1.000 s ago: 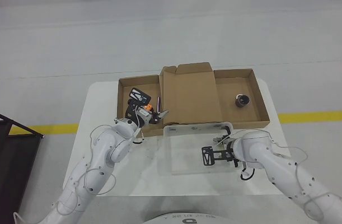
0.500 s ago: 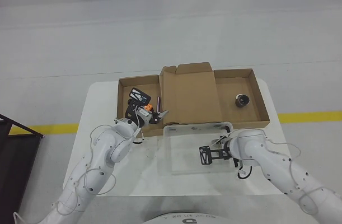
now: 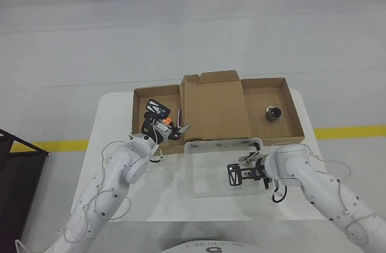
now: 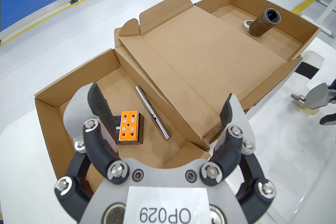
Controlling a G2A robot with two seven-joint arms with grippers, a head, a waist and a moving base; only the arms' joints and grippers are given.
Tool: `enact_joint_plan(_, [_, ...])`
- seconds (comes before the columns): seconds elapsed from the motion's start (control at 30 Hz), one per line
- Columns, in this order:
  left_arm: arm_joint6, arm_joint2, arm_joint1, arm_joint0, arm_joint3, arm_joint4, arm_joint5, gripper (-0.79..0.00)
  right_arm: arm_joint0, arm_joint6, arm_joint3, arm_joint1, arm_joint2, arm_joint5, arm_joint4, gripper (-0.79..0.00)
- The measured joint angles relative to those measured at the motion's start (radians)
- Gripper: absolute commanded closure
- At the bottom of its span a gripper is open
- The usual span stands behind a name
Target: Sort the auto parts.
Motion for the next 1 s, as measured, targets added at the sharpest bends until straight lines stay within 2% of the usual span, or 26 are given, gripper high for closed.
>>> enact_joint_plan(0.13, [0.000,0.000,0.000,0.000,0.000,0.000,0.000,-0.785,0.004,-0.002,0.012,0.002,-0.006,-0.006,-0.017,-0.656])
enact_joint_plan(0.43, [0.000,0.000,0.000,0.000,0.000,0.000,0.000,-0.785,0.033,0.039,0.040,-0.002,-0.065,0.036,-0.087,-0.536])
enact_joint_plan(0.57, [0.000,0.000,0.000,0.000,0.000,0.000,0.000,-0.785,0.051,0.052,0.052,-0.003,-0.093,0.049,-0.109,-0.391])
enact_joint_plan(0.7, [0.000,0.000,0.000,0.000,0.000,0.000,0.000,-0.785,0.070,0.065,0.063,-0.003,-0.118,0.062,-0.113,-0.360])
enact_joint_plan(0.77, [0.000,0.000,0.000,0.000,0.000,0.000,0.000,-0.785,0.078,0.070,0.069,-0.003,-0.129,0.067,-0.112,-0.311])
enact_joint_plan(1.0, [0.000,0.000,0.000,0.000,0.000,0.000,0.000,-0.785,0.111,0.075,0.071,-0.001,-0.155,0.072,-0.077,-0.034])
